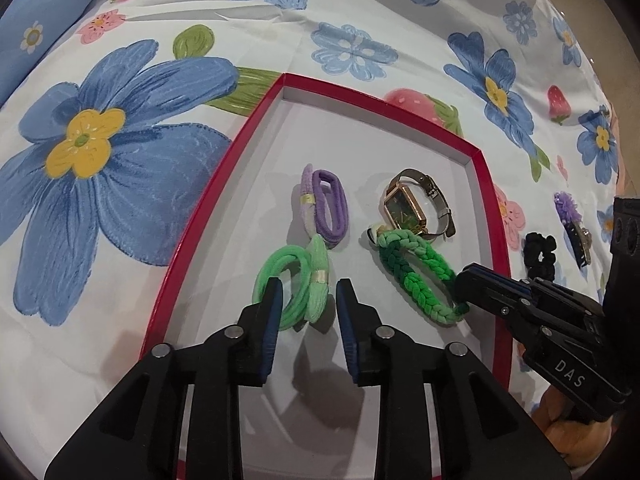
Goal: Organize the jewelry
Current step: 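Carry the green hair tie and braided bracelet into the red tray while both tools release, then move both open tools back toward the remaining jewelry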
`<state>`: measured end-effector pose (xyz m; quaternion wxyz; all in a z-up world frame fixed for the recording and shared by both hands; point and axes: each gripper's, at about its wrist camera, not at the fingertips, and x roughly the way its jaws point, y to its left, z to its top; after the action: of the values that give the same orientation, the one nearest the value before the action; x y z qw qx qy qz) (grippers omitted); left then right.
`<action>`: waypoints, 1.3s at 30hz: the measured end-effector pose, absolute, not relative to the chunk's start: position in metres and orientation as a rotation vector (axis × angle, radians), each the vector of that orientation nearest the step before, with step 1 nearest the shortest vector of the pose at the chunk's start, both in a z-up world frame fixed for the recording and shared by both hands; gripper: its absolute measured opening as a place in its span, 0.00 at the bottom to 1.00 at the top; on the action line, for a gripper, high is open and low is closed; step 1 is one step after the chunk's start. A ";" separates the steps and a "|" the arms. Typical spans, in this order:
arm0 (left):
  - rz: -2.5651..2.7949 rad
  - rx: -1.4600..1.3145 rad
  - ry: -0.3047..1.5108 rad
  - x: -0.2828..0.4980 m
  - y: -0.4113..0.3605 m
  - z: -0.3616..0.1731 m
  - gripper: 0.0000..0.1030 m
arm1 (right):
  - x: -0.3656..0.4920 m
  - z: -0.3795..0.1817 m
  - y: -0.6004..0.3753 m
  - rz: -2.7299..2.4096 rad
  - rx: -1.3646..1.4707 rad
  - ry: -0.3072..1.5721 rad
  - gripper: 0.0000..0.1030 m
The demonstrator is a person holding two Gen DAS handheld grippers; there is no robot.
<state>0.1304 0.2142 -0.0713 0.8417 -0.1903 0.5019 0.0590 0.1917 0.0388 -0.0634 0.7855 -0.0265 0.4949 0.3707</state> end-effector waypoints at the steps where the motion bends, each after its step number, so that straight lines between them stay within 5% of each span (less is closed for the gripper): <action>1: 0.127 -0.408 1.059 0.129 0.215 -0.070 0.29 | 0.192 -0.063 0.037 0.804 -0.049 1.068 0.15; 5: 0.134 -0.437 1.046 0.119 0.216 -0.066 0.33 | 0.188 -0.057 0.033 0.813 -0.036 1.056 0.27; 39: -0.075 -0.408 0.988 0.081 0.098 -0.016 0.45 | 0.124 -0.012 -0.133 0.638 0.110 0.943 0.34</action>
<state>0.0807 0.0979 -0.0163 0.8599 -0.1946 0.4706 -0.0356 0.1242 -0.1328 -0.0120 0.8409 0.0522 0.4462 0.3019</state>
